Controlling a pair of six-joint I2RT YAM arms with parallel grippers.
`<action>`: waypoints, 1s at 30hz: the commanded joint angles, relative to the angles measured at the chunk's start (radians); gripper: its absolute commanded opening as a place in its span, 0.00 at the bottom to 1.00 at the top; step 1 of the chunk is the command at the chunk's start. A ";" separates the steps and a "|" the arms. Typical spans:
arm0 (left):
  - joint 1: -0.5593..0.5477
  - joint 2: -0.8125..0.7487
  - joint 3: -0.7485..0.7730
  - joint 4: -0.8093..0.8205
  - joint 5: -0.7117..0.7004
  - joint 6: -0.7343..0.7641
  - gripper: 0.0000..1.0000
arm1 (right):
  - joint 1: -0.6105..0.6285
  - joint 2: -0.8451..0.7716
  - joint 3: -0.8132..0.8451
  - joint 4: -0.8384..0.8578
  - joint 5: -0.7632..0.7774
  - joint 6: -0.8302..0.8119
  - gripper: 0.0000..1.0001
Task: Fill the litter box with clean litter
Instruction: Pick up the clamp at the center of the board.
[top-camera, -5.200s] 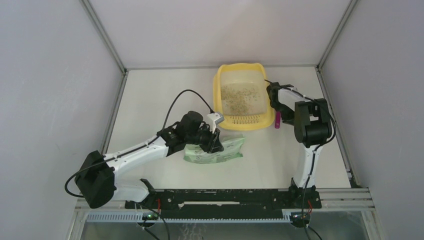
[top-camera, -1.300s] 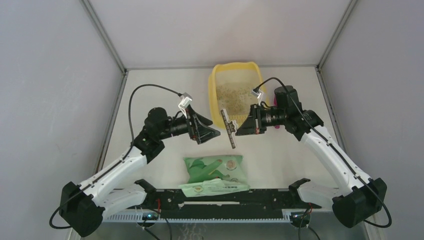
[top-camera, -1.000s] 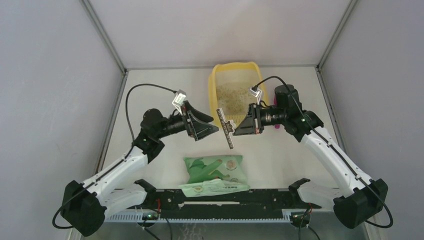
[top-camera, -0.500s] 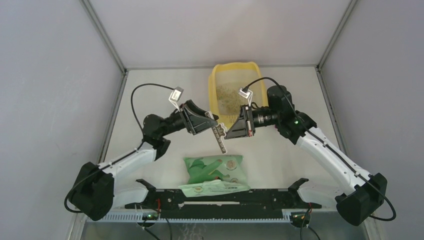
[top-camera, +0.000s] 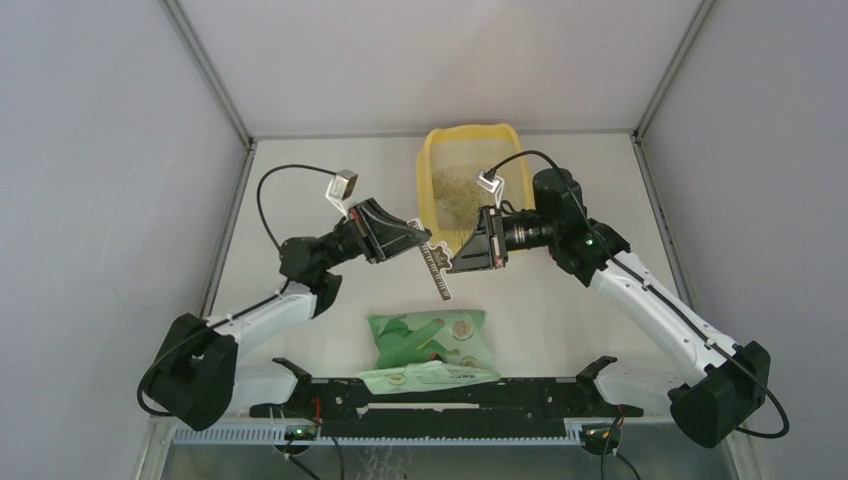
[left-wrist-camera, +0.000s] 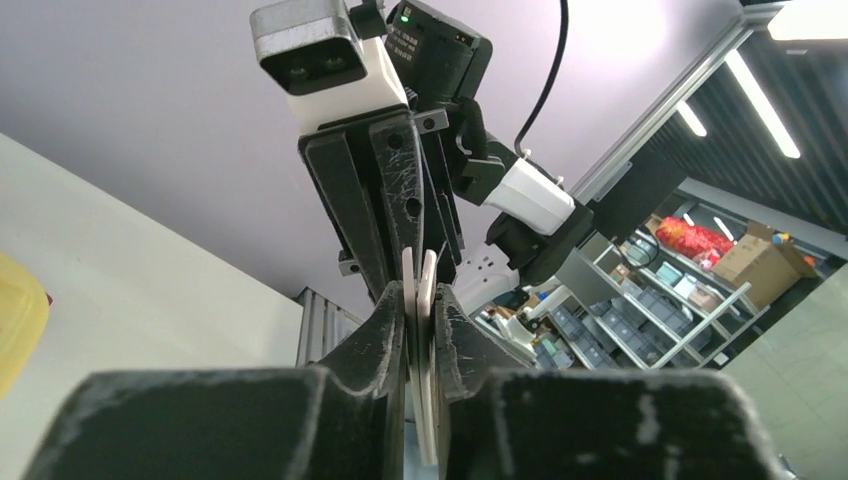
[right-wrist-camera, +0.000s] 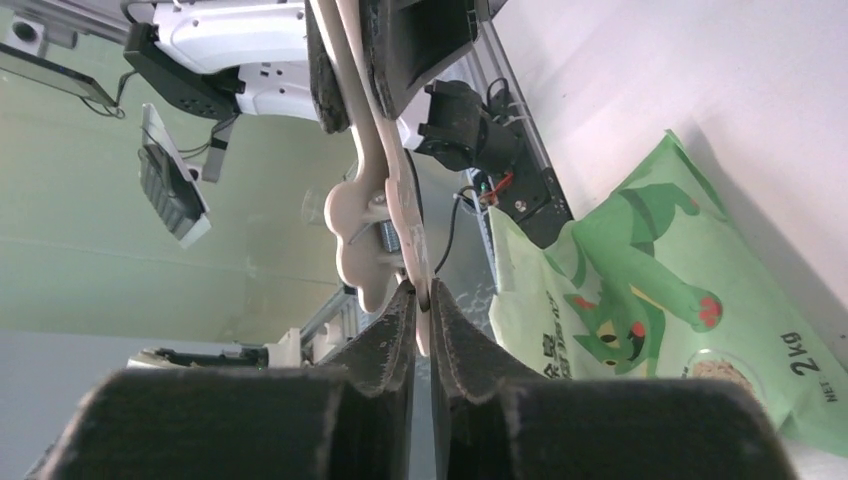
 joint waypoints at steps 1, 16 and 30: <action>0.007 0.016 0.018 0.064 0.026 -0.037 0.10 | -0.004 0.009 0.002 0.057 -0.022 0.004 0.33; 0.024 0.025 0.081 0.071 0.073 -0.227 0.13 | -0.097 -0.078 0.001 -0.137 -0.076 -0.265 0.71; 0.023 0.094 0.055 0.071 0.088 -0.246 0.14 | 0.020 -0.034 -0.003 0.108 -0.008 -0.053 0.72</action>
